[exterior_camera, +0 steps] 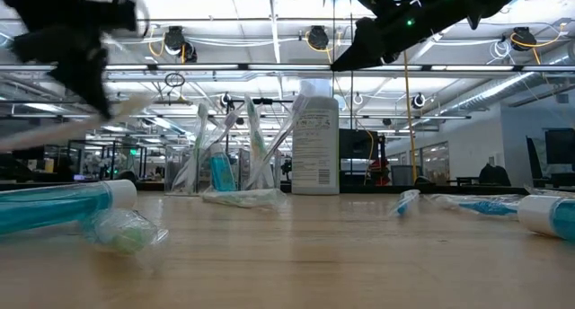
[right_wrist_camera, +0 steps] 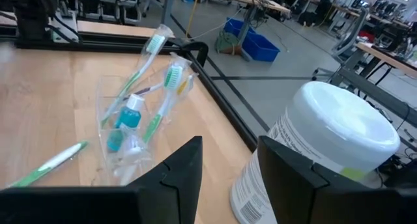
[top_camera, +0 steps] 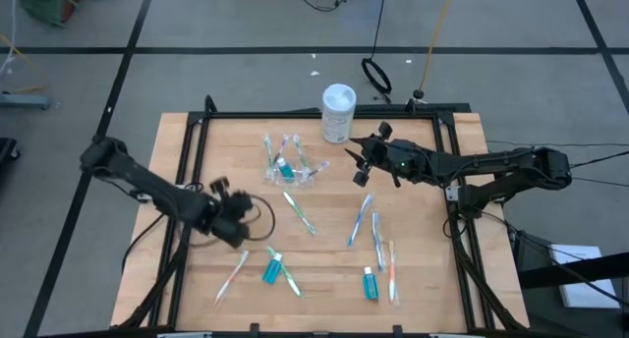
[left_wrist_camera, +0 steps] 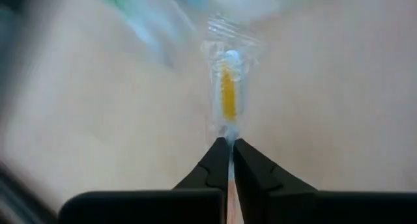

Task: Pick & Place toothbrushing station
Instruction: Put the orange toothbrush into the transparent organizer

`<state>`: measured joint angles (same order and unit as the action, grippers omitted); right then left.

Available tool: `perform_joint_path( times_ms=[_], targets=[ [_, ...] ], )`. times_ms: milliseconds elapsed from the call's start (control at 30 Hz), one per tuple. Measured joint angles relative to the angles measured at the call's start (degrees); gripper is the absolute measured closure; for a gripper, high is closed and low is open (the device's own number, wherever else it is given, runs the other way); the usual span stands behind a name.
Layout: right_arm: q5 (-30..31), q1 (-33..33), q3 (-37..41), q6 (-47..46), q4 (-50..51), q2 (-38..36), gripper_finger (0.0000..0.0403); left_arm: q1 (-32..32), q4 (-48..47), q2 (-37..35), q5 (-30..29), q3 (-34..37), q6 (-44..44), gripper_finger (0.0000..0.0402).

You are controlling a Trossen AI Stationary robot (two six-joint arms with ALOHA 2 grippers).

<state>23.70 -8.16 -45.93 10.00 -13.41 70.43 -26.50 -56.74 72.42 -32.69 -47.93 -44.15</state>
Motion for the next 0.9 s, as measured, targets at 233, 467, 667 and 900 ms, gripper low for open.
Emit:
perform_joint_path(
  times_ms=[233, 467, 667, 900],
  targets=[
    [0.0, 0.0, 0.0, 1.6, 0.0, 0.0, 0.0264, 6.0, 12.4, -10.0, -29.3, -2.3, -1.8, 0.0387],
    [0.0, -0.1, 0.0, 3.6, -0.3, 0.0, 0.0264, 11.8, 21.1, -12.2, -41.9, -2.1, 1.7, 0.0388],
    [0.1, -0.1, 0.0, 5.7, -1.8, 0.0, 0.0264, 16.9, 28.6, -5.5, -37.9, -0.3, 4.7, 0.0384],
    [0.2, -2.7, 0.0, 5.5, -1.6, 0.0, 0.0264, 24.2, 50.5, -0.3, -22.5, 2.7, 22.8, 0.0388]
  ],
)
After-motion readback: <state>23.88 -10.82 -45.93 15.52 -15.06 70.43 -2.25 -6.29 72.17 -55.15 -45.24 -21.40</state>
